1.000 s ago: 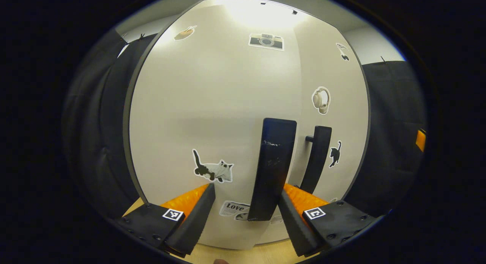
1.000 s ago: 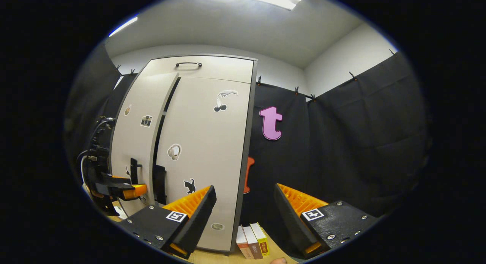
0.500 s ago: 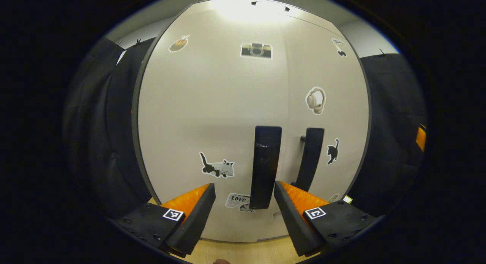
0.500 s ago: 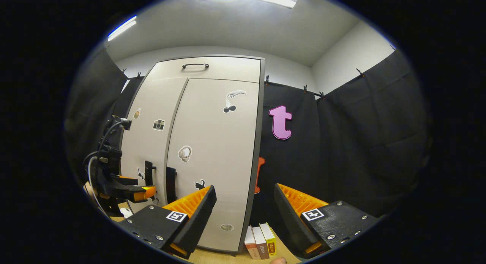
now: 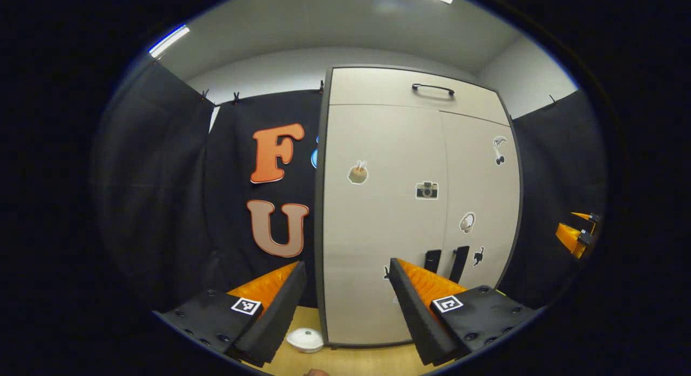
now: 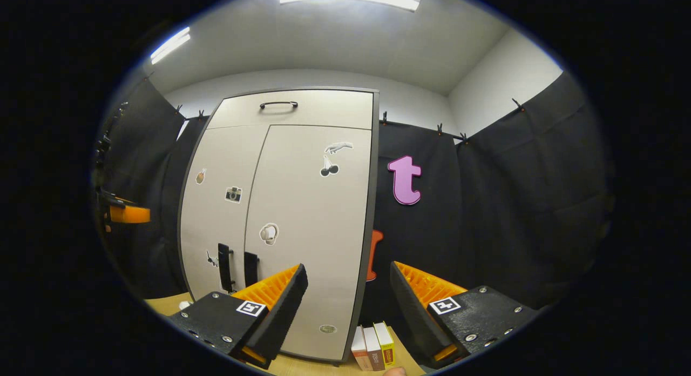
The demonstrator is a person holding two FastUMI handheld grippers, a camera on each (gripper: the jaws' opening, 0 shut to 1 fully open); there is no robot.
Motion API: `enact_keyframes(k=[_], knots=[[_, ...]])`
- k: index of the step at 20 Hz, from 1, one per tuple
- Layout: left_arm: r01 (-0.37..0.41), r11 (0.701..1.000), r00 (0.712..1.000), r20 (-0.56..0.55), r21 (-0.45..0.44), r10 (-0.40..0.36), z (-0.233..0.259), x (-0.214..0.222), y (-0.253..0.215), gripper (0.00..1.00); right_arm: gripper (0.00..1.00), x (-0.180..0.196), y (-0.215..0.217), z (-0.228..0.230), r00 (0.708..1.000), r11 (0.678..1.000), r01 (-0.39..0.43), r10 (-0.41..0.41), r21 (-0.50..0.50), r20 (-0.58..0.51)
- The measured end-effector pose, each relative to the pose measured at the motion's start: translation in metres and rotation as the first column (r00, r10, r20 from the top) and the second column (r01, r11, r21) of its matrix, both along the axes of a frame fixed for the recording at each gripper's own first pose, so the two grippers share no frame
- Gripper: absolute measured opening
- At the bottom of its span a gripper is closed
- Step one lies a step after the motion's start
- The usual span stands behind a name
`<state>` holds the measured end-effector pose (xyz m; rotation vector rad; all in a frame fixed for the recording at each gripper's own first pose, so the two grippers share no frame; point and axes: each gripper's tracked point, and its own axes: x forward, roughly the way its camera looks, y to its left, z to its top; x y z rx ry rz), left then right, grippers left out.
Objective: Grab one shoe with the right hand and put it into the shoe cabinet, grab the other shoe with the left hand and put it into the shoe cabinet; then close the right door with the right hand and the left door with the left hand.
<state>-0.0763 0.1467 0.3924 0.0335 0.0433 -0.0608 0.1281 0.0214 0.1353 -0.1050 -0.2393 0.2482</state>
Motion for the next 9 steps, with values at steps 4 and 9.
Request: enact_keyframes(k=[4, 9], knots=[[-0.115, 0.993, 0.992, 0.051, 0.017, 0.114, 0.032, -0.031, 0.073, 0.99, 0.94, -0.002, 0.003, 0.015, 1.000, 1.000, -0.018, 0.018, 0.016, 0.007], [-0.205, 0.979, 0.974, 0.101, -0.001, 0.204, 0.049, -0.052, 0.116, 0.98, 0.94, -0.006, 0.014, 0.026, 0.999, 1.000, -0.023, 0.022, 0.010, 0.028]])
